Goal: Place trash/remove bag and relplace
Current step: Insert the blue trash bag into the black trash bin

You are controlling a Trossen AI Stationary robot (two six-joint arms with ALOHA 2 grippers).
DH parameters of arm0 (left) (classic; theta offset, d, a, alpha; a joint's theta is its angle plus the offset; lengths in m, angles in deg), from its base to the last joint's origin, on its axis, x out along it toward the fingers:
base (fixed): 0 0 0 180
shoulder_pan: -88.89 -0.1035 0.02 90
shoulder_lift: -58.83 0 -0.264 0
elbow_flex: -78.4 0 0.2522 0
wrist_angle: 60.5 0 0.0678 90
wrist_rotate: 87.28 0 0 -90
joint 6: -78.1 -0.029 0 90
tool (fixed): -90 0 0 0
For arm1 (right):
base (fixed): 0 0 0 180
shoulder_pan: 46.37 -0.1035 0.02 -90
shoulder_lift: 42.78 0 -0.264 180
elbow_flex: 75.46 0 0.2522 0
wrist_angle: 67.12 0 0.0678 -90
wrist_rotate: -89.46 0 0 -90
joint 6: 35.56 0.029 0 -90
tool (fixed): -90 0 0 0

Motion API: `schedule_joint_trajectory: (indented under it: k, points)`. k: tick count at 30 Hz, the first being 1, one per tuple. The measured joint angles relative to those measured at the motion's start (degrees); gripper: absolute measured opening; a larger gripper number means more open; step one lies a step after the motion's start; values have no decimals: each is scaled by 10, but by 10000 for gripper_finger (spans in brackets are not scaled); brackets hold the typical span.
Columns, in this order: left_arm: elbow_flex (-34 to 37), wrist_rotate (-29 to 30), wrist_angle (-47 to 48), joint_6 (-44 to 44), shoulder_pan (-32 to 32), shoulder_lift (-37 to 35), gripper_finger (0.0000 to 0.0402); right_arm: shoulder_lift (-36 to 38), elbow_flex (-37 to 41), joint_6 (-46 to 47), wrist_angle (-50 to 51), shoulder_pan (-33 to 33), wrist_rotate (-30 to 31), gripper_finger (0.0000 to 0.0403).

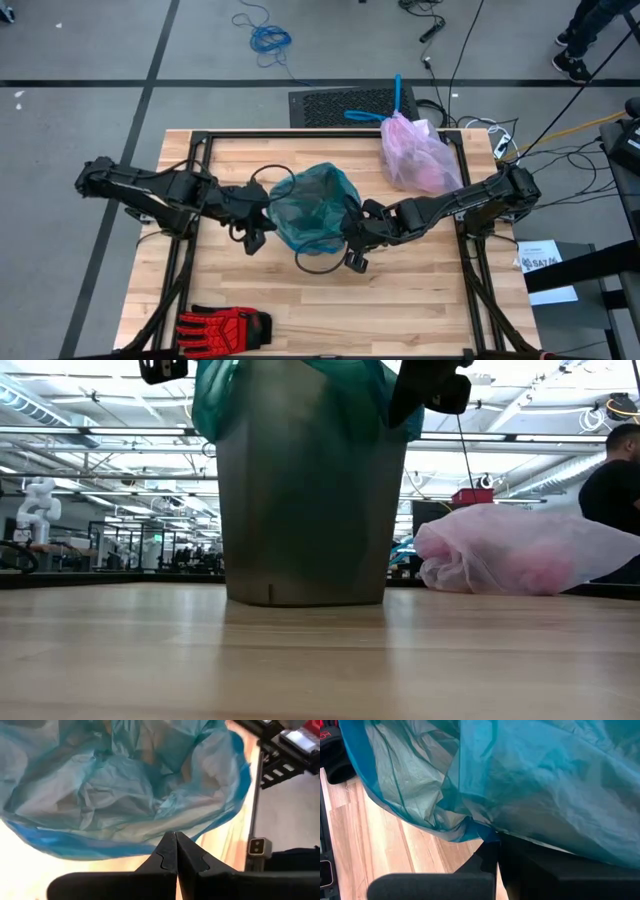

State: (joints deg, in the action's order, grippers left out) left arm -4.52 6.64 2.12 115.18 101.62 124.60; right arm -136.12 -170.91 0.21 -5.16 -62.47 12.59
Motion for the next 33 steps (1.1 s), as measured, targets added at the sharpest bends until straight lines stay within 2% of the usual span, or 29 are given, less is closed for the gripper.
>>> schedule_joint_trajectory:
  k: [9,18,25,33]
  points:
    - [23,-3,-7,16,12,27,0,0,0,-1,0,1,1,0]
    - [23,46,-9,14,25,62,0,0,16,-9,-2,22,4,0]
    - [23,61,-10,15,27,92,0,-1,59,-4,-15,30,1,0]
    - [23,75,-9,15,32,113,0,7,50,16,-11,22,-16,0]
